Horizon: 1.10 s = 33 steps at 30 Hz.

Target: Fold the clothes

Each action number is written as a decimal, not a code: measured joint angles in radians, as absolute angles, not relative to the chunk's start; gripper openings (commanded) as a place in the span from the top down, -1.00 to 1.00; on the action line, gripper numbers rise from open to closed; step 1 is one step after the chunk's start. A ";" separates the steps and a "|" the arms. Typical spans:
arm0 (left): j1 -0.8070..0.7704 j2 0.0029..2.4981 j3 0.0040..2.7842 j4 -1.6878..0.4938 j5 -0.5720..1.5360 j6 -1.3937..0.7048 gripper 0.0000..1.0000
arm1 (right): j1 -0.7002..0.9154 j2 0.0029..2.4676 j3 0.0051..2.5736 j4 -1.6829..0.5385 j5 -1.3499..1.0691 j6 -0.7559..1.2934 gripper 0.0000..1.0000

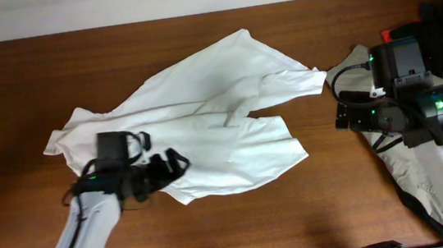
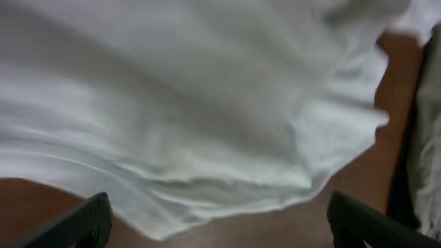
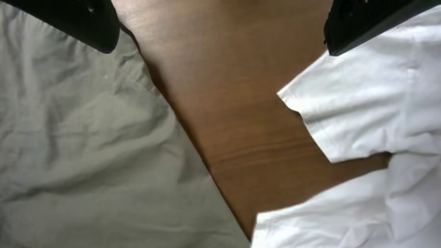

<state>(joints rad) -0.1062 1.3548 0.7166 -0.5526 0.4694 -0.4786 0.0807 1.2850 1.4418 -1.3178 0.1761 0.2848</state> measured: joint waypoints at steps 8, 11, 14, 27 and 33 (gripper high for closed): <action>-0.346 1.631 0.742 -0.340 0.442 -0.780 0.99 | 0.081 1.286 1.441 -1.332 0.176 0.285 -0.97; -0.318 1.643 0.731 -0.431 0.439 -0.753 0.99 | 0.081 1.286 1.441 -1.332 0.176 0.284 -0.97; -0.121 1.570 0.719 -0.667 0.353 -0.625 0.99 | 0.081 1.286 1.441 -1.332 0.176 0.284 -0.97; 0.268 1.156 0.721 -0.874 0.363 -0.385 -0.52 | 0.080 1.539 1.423 -1.308 -0.027 0.241 -0.97; 0.046 1.327 0.646 -0.780 0.355 -0.384 -0.47 | 0.080 1.701 1.423 -1.119 -0.147 0.224 -0.93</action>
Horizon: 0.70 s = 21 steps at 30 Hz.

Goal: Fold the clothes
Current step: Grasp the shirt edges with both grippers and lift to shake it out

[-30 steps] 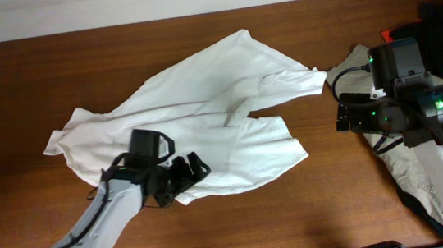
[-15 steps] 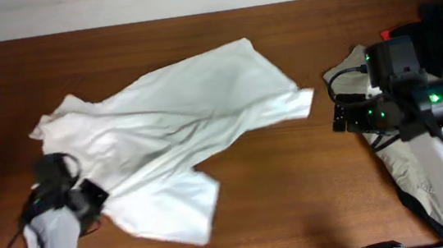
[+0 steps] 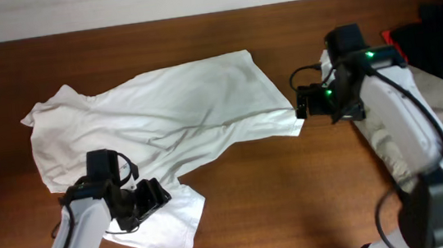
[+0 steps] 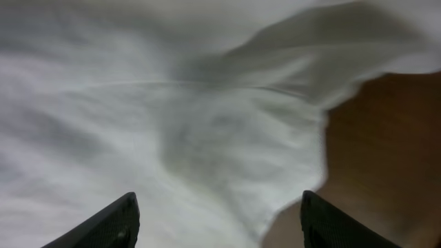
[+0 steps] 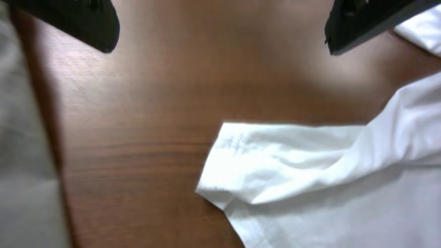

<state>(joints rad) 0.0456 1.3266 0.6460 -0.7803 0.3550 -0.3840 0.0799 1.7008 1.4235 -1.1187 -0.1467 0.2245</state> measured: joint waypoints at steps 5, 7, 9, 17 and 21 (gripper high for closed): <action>0.046 1.504 0.672 -0.771 0.328 -0.384 0.07 | 0.080 1.943 1.422 -0.879 -0.164 0.222 -0.57; 0.049 1.527 0.681 -0.765 0.315 -0.390 0.66 | 0.080 1.999 1.422 -0.818 -0.165 0.222 -0.13; 0.049 1.536 0.680 -0.728 0.309 -0.391 0.97 | 0.080 2.031 1.422 -0.795 -0.168 0.216 0.54; 0.132 1.552 0.728 -0.756 0.253 -0.399 0.99 | 0.051 2.029 1.439 -0.911 -0.032 0.199 0.92; 0.254 1.475 0.889 -0.896 0.239 -0.337 1.00 | -0.002 1.863 1.543 -1.037 -0.020 0.198 0.92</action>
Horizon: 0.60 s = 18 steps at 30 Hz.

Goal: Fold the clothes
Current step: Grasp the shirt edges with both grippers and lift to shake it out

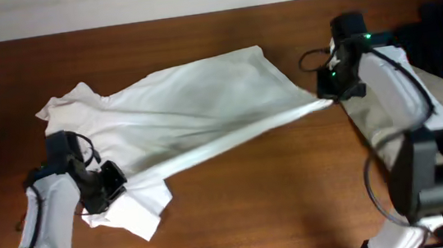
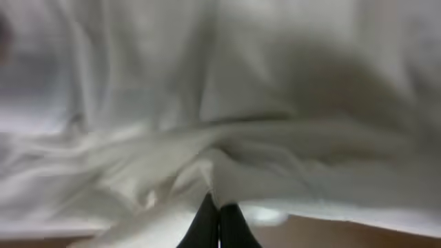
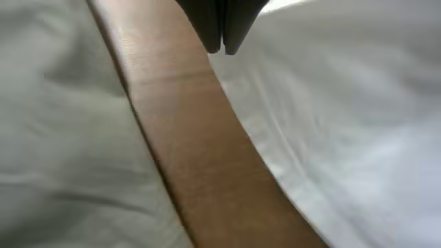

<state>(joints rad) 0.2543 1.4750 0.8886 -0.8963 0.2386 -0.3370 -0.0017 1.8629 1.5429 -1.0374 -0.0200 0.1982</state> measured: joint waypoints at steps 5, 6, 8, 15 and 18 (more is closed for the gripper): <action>0.267 1.295 1.033 -1.060 0.242 -0.228 1.00 | 0.002 1.602 1.557 -1.177 -0.015 0.198 0.92; 0.268 1.236 1.098 -1.074 0.242 -0.219 0.99 | 0.002 1.513 1.557 -1.182 -0.015 0.198 0.92; 0.268 1.150 1.208 -1.089 0.243 -0.205 1.00 | 0.002 1.290 1.558 -1.182 -0.015 0.199 0.92; 0.270 0.867 1.450 -1.093 0.210 -0.201 1.00 | 0.001 0.878 1.578 -1.122 0.002 0.181 0.92; 0.270 0.940 1.451 -1.084 0.212 -0.201 0.99 | 0.000 1.073 1.582 -1.110 -0.031 0.142 0.92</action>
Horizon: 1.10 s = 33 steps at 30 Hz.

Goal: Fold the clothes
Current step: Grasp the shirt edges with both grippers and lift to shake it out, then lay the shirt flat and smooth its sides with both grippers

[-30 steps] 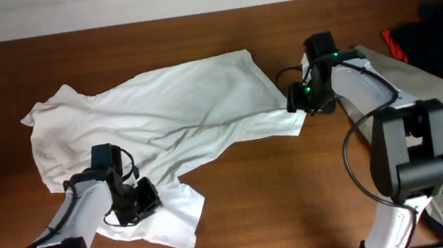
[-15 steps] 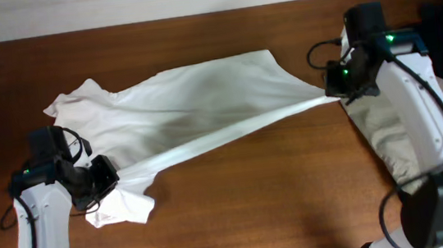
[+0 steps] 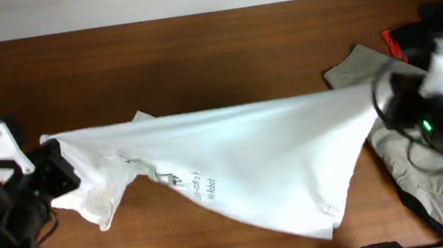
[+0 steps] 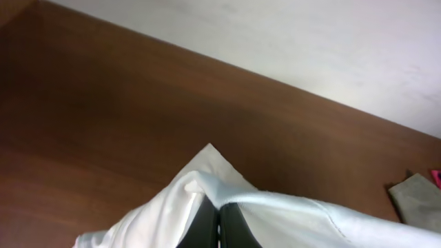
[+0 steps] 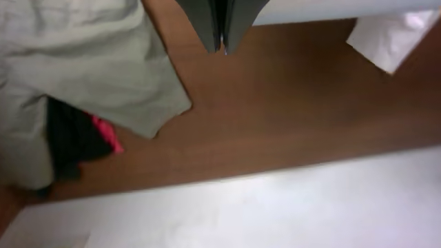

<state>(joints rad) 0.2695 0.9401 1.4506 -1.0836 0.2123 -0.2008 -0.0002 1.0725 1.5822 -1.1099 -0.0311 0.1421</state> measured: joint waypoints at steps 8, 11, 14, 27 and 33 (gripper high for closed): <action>0.254 1.573 1.526 -0.361 0.350 -0.153 0.99 | 0.006 1.620 1.716 -0.693 -0.128 0.159 0.92; 0.253 1.585 1.821 -0.408 0.373 -0.138 1.00 | 0.006 1.590 2.027 -0.828 -0.073 0.152 0.92; 0.253 1.513 2.011 -0.860 0.397 -0.096 0.99 | 0.006 1.587 2.057 -1.110 0.027 0.130 0.92; -0.006 1.769 1.144 -1.300 0.540 0.178 0.10 | -0.007 1.884 1.540 -1.466 0.381 0.319 0.92; 0.070 1.763 1.232 -1.188 0.473 0.159 -0.33 | -0.007 1.884 1.539 -1.458 0.421 0.360 0.92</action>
<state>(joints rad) 0.0700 1.7630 1.2320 -1.1885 0.4732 0.1589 -0.0071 1.8843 1.5394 -1.4578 0.4210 0.3603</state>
